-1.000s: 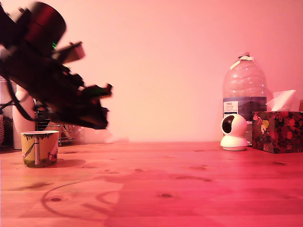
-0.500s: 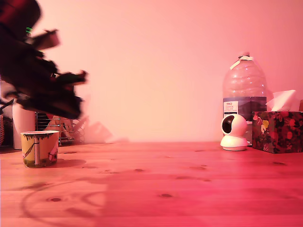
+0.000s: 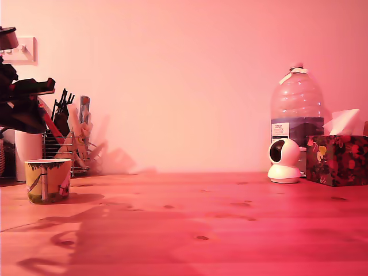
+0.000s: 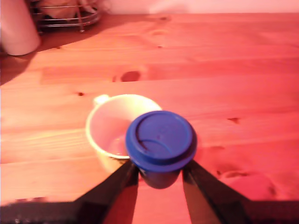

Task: Pick up the coffee capsules from the table one by one and drop them inside the nearest coffee cup

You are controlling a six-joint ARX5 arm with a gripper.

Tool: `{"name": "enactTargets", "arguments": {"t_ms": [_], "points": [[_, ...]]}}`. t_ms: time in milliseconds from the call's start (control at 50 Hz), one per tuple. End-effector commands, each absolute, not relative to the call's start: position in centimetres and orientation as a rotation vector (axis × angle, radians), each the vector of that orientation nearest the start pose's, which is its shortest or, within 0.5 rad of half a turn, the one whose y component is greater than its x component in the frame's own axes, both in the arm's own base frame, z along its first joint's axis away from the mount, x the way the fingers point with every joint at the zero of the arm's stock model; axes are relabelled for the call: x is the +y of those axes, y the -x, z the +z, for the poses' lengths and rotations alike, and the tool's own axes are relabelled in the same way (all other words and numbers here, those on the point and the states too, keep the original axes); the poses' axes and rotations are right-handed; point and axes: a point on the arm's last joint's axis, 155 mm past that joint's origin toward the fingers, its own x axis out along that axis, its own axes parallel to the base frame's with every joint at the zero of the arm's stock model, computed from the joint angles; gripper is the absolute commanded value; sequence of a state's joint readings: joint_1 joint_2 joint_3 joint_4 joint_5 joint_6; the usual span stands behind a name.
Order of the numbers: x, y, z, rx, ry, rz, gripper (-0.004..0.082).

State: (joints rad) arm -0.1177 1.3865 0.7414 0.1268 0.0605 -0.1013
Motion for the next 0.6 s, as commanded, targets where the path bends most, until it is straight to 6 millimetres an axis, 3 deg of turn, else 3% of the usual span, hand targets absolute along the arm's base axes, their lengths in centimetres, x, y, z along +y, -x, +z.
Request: {"name": "enactTargets", "arguments": {"t_ms": [0,200,580], "points": [[-6.2,-41.5,14.1,0.518,0.080,-0.156,0.0110],[-6.4,-42.2,13.9,0.565,0.080,-0.159,0.0112],[-6.7,-45.4,13.0,0.687,0.075,-0.148,0.0112]]}}
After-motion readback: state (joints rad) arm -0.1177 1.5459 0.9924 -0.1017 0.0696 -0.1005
